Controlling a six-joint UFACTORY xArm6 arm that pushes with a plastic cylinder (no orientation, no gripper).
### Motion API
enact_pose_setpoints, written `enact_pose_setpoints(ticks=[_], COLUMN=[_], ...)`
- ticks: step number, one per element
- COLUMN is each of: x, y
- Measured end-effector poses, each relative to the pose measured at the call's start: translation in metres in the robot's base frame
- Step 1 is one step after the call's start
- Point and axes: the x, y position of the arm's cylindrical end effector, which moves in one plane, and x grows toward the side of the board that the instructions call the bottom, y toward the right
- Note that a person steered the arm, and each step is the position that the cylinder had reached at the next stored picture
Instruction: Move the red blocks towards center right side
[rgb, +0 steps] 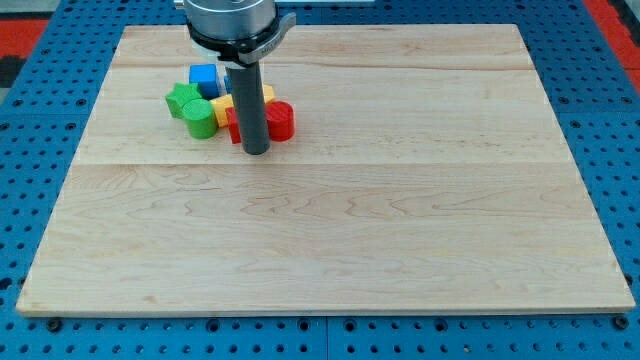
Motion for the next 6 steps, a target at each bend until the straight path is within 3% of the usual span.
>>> enact_pose_setpoints(ticks=[1,3,6], x=[0.025,-0.003,-0.046], y=[-0.025,-0.047,0.036])
